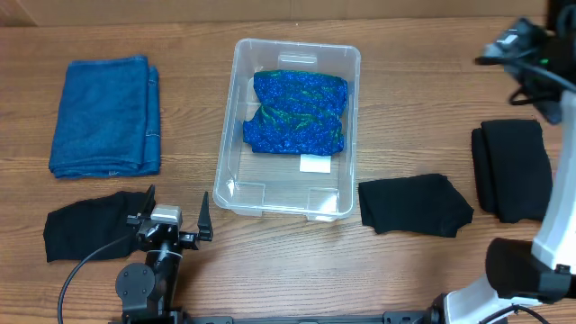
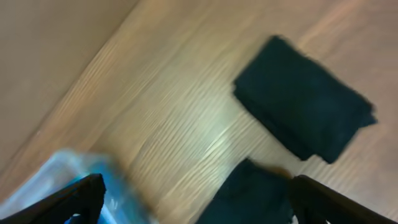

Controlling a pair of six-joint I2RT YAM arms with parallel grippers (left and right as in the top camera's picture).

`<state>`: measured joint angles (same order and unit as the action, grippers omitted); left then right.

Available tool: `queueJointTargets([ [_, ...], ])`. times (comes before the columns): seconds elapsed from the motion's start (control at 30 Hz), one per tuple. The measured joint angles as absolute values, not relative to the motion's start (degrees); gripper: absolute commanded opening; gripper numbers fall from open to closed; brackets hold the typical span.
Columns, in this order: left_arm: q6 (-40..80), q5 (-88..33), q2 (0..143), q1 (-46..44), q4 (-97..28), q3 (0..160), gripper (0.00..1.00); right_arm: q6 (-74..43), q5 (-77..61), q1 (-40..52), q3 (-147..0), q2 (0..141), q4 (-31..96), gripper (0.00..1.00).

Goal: Pack container
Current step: 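Move the right gripper to the black cloth at the right edge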

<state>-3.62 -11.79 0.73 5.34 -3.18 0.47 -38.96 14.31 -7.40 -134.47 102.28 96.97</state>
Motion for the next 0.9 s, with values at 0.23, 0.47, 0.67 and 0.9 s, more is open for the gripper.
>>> queueJointTargets([
  [0.23, -3.6, -11.8, 0.8, 5.3, -3.2, 0.5, 1.0, -39.8, 14.5, -25.2, -117.9, 102.3, 90.2, 0.94],
  [0.47, -3.6, -11.8, 0.7, 5.3, -3.2, 0.5, 1.0, -40.5, 11.5, -31.4, -97.1, 102.7, 76.6, 0.47],
  [0.67, -3.6, -11.8, 0.8, 5.3, -3.2, 0.5, 1.0, -35.2, 10.1, -33.3, -84.9, 102.7, 62.1, 0.06],
  [0.9, -3.6, -11.8, 0.8, 5.3, -3.2, 0.5, 1.0, -29.3, 10.1, -33.3, -79.0, 102.7, 52.0, 0.04],
])
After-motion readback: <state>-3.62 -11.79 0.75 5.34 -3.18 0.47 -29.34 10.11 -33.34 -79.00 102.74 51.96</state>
